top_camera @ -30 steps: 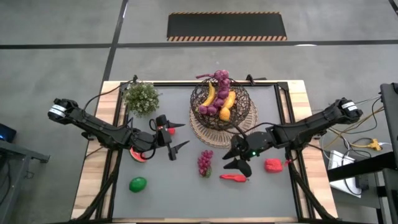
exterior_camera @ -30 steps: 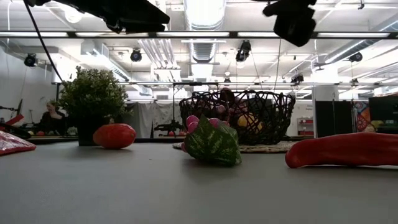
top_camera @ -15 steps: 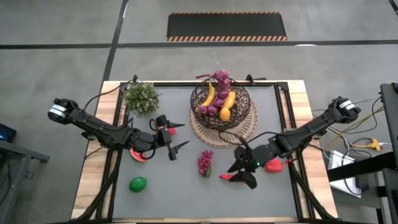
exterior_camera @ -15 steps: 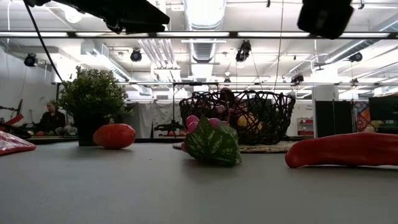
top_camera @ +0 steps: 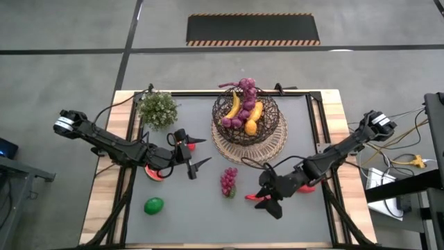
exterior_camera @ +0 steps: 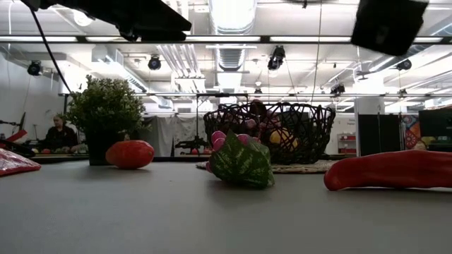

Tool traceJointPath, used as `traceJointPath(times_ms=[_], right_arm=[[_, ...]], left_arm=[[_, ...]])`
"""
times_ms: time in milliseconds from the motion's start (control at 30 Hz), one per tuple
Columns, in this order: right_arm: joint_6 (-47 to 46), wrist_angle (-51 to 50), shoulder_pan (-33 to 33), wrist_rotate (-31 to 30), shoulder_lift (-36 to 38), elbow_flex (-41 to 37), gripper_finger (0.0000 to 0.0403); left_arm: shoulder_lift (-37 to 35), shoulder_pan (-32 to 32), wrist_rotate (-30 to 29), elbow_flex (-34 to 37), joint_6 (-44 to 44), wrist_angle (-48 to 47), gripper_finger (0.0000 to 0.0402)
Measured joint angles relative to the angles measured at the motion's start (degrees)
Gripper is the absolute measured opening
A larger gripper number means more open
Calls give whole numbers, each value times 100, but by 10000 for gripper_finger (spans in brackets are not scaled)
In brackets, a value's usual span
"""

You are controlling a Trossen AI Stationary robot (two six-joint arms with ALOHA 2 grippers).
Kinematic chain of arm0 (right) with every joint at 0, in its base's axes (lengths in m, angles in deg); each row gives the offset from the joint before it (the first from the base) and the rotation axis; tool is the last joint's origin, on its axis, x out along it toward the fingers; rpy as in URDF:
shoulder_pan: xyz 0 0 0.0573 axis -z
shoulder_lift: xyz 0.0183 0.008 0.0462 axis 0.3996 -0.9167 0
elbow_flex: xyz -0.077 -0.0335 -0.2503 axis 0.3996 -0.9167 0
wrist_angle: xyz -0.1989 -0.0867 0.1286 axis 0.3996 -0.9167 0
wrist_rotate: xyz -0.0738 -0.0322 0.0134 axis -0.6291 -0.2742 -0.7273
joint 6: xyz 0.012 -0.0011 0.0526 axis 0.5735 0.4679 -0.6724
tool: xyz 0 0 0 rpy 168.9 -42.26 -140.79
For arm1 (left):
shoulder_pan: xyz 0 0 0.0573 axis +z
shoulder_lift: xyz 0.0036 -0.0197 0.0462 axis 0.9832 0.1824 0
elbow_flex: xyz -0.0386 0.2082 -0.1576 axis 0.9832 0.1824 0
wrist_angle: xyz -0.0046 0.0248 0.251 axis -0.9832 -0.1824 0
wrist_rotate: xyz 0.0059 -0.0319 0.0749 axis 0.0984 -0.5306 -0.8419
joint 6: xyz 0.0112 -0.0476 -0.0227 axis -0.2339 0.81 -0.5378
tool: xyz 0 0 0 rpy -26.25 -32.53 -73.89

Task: Build produce basket
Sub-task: Put the chili pepper into the black wire basket

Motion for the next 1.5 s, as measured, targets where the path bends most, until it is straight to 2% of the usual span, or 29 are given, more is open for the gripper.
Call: traceJointPath(times_ms=[133, 300, 367, 433, 767, 1100, 1200, 1433, 1500], right_arm=[[372, -944, -29, -47, -415, 786, 214], [978, -3355, -153, -300, -1142, 1832, 214], [1013, -4104, -272, -295, -1438, 2061, 214], [1014, -4386, -413, -283, -1683, 2119, 215], [1066, -4288, -575, -433, -2407, 2078, 215], [1150, -3361, -560, -741, -2660, 1516, 210], [1153, -2971, -560, -717, -2632, 1318, 184], [1171, -2689, -560, -589, -2599, 1156, 77], [1289, -2666, -560, -591, -2599, 1153, 76]], left_arm=[[0, -2, -7, 0, 11, -16, 318], [0, -2, -12, 0, 9, -26, 318], [0, -2, -13, 0, 11, -36, 318], [0, -4, -13, 0, 18, -38, 318], [0, -4, -15, 0, 13, -45, 318], [0, -6, -42, 0, 20, -43, 318], [0, -10, -40, 0, 53, -43, 318], [-2, -28, -20, 2, 64, -47, 318], [-2, -28, -5, 4, 66, -47, 318]])
